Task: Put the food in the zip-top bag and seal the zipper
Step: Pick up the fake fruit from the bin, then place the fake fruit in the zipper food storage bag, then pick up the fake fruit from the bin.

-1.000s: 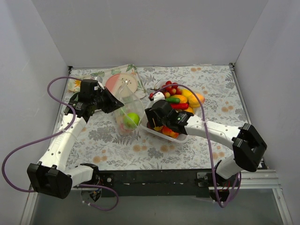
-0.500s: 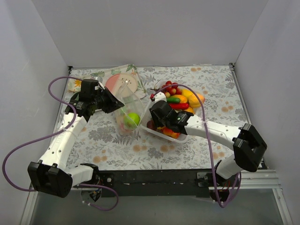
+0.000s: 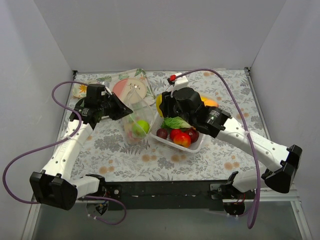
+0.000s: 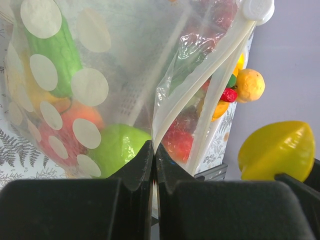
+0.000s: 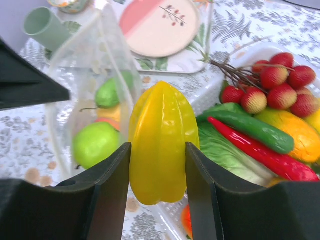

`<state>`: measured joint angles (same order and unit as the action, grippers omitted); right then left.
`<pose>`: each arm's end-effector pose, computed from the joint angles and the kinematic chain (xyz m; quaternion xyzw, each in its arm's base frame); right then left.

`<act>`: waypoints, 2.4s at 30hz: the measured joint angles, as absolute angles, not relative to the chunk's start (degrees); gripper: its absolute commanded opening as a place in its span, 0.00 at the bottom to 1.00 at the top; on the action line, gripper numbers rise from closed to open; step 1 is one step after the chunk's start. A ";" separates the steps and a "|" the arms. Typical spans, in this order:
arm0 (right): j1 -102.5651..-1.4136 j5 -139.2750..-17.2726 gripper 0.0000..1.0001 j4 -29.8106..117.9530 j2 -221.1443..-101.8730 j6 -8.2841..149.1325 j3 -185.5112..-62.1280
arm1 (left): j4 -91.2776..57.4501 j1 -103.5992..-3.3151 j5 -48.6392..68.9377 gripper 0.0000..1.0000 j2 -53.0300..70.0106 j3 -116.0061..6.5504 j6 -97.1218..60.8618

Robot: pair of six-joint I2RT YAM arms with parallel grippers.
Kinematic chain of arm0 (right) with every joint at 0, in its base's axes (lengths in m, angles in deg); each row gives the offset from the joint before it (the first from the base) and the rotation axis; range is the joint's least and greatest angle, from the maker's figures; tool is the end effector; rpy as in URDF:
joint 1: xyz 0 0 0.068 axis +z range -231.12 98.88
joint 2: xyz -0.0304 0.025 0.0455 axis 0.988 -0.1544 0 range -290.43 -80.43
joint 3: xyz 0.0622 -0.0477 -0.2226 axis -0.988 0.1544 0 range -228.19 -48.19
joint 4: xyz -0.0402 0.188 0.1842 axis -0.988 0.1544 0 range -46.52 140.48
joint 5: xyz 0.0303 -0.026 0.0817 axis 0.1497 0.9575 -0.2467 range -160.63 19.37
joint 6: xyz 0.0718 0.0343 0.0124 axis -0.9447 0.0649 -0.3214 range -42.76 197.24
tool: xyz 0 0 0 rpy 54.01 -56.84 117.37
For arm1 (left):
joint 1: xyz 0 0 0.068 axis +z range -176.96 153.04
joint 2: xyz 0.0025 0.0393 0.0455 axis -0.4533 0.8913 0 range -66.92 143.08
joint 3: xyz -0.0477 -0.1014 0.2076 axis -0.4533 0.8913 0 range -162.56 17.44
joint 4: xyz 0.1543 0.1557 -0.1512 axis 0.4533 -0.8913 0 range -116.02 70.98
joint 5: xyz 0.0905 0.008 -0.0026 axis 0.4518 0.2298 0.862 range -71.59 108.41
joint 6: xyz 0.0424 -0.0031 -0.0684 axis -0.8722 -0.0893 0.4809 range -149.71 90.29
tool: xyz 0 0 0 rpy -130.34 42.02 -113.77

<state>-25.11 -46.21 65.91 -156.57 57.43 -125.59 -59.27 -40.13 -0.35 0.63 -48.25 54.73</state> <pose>0.2156 0.2680 0.3485 -0.1369 0.8035 0.2017 0.5430 0.2769 -0.0877 0.2801 -0.4716 0.7714 -0.3994 0.1517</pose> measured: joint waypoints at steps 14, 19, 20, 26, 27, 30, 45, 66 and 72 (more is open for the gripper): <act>-21.57 -52.46 0.82 66.44 -177.09 57.19 -142.99 | -59.27 -40.13 -0.51 0.00 1.03 -50.04 54.73; -21.59 -52.17 0.89 68.51 -178.49 57.75 -143.54 | -59.27 -40.15 -0.51 0.00 1.03 -50.04 54.71; -21.59 -51.93 0.89 68.69 -178.45 57.80 -143.89 | -59.27 -40.13 -0.51 0.00 1.03 -50.04 54.69; -21.57 -49.49 0.89 69.65 -171.47 57.75 -138.23 | -59.25 -40.13 -0.51 0.00 1.03 -50.04 54.69; -21.57 -49.01 0.89 70.26 -169.83 57.69 -136.85 | -59.25 -40.15 -0.51 0.00 1.03 -50.04 54.69; -21.59 -47.10 0.89 72.08 -160.04 56.25 -126.95 | -59.25 -40.15 -0.55 0.00 1.03 -50.04 54.69; -22.09 -44.31 0.89 79.59 -149.48 48.01 -103.98 | -58.85 -40.13 -1.16 0.00 0.68 -49.65 54.73; -28.65 -50.14 0.70 70.26 -153.66 47.09 -98.93 | -58.98 -40.13 -1.16 0.00 0.46 -49.65 54.71; -29.33 -50.58 0.29 70.50 -153.64 47.35 -99.01 | -59.00 -40.13 -1.16 0.00 0.46 -49.65 54.71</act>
<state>-29.33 -50.58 70.50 -153.64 47.35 -99.01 -59.00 -40.13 -1.16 0.46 -49.65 54.71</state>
